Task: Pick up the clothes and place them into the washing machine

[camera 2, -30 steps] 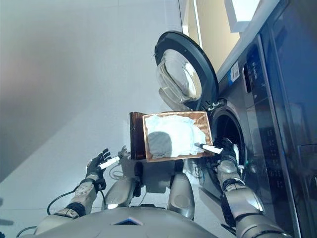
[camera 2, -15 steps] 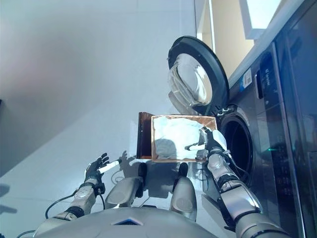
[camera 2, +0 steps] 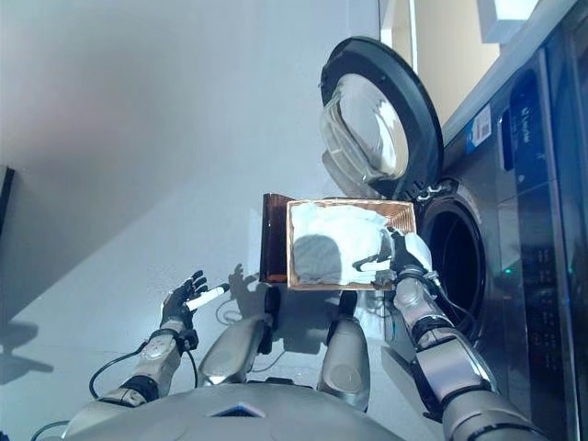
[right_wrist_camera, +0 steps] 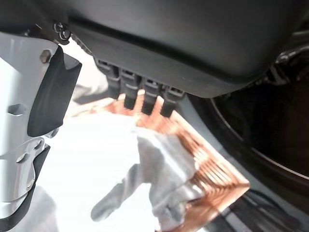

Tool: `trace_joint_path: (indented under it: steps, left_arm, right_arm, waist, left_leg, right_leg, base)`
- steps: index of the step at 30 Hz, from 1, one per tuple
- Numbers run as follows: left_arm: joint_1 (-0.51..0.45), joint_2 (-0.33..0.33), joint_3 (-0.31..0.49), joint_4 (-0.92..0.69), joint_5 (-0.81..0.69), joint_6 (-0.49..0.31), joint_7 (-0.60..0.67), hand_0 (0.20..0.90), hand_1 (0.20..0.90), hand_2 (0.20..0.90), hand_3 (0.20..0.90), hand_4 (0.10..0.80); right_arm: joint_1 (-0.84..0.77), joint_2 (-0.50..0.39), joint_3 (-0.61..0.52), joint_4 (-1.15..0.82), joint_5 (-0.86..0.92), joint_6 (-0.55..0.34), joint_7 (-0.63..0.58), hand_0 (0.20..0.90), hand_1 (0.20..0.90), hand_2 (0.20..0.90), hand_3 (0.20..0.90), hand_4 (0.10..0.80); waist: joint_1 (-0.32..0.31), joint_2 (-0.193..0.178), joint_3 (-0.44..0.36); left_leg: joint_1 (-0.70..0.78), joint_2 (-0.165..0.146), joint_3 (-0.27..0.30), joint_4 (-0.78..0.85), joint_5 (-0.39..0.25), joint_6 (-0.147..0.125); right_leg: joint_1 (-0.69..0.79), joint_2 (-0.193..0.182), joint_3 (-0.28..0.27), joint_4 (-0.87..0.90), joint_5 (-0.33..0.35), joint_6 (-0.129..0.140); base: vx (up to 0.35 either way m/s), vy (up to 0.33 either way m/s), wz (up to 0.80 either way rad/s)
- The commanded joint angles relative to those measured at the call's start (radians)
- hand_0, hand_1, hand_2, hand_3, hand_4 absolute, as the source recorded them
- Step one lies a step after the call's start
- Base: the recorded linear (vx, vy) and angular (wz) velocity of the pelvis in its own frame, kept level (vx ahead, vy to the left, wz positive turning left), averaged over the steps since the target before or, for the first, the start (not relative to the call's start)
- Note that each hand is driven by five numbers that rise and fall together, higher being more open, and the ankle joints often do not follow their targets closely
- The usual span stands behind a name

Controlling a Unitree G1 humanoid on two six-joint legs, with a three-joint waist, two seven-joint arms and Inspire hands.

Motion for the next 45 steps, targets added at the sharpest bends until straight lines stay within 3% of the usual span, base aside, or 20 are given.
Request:
trace_joint_path:
  steps: [1,11,19,22,23,29,45]
  left_arm:
    - [0.002,0.043,0.02,-0.064,-0.021,-0.059,-0.005,0.9,0.9,0.9,0.9,0.8]
    - [0.023,0.06,0.013,-0.142,-0.054,-0.062,-0.022,0.9,0.9,0.9,0.9,0.8]
    - [0.041,0.065,0.003,-0.198,-0.067,-0.06,-0.034,0.9,0.9,0.9,0.9,0.8]
    - [0.05,0.07,0.003,-0.232,-0.062,-0.062,-0.033,0.9,0.9,0.9,0.9,0.8]
    - [0.053,0.072,0.004,-0.24,-0.057,-0.061,-0.031,0.9,0.9,0.9,0.9,0.8]
    - [0.077,0.084,0.025,-0.257,-0.046,-0.058,-0.041,0.9,0.9,0.9,0.9,0.8]
    - [0.164,0.127,0.018,-0.426,-0.097,-0.068,-0.103,0.9,0.9,0.9,0.9,0.8]
  right_arm:
    - [-0.078,-0.064,0.021,-0.016,0.058,-0.034,-0.015,0.9,0.9,0.9,0.9,0.8]
    - [-0.13,-0.121,-0.004,-0.031,0.15,-0.051,-0.007,0.9,0.9,0.9,0.9,0.8]
    - [-0.169,-0.132,-0.015,-0.022,0.182,-0.051,-0.031,0.9,0.9,0.9,0.9,0.8]
    - [-0.162,-0.115,-0.04,-0.02,0.206,-0.059,-0.049,0.9,0.9,0.9,0.9,0.8]
    - [-0.153,-0.107,-0.041,-0.023,0.211,-0.061,-0.048,0.9,0.9,0.9,0.9,0.8]
    - [-0.152,-0.115,-0.034,0.005,0.199,-0.056,-0.05,0.9,0.9,0.9,0.9,0.8]
    - [-0.234,-0.168,0.005,0.006,0.305,-0.09,0.005,0.9,0.9,0.9,0.9,0.8]
  waist:
    - [0.02,-0.012,-0.024]
    - [0.031,0.012,0.014]
    - [0.024,0.023,0.053]
    - [0.019,0.02,0.056]
    - [0.018,0.018,0.055]
    - [0.017,0.013,0.031]
    - [0.045,0.046,0.036]
  left_leg:
    - [-0.074,-0.032,0.01,0.037,0.008,-0.031]
    - [-0.146,-0.036,0.009,0.06,0.015,-0.031]
    - [-0.251,-0.031,0.018,0.195,-0.023,-0.029]
    - [-0.314,-0.027,0.016,0.312,-0.067,-0.025]
    - [-0.323,-0.024,0.013,0.356,-0.114,-0.029]
    - [-0.373,-0.018,0.013,0.437,-0.155,-0.028]
    - [-0.507,-0.037,0.034,0.465,-0.139,-0.011]
  right_leg:
    - [-0.009,0.016,-0.003,-0.026,0.026,-0.035]
    - [-0.085,0.012,-0.002,0.012,0.02,-0.043]
    - [-0.17,0.016,0.006,0.122,-0.019,-0.062]
    - [-0.225,0.019,0.014,0.236,-0.062,-0.074]
    - [-0.233,0.021,0.019,0.285,-0.105,-0.069]
    - [-0.283,0.018,0.021,0.36,-0.133,-0.074]
    - [-0.437,0.012,0.052,0.407,-0.124,-0.08]
  base:
    - [0.013,-0.011,0.06]
    - [-0.036,-0.005,0.07]
    - [-0.044,-0.013,0.04]
    - [-0.007,-0.02,0.03]
    - [0.064,-0.023,0.05]
    - [0.012,-0.005,0.01]
    - [-0.048,0.025,0.0]
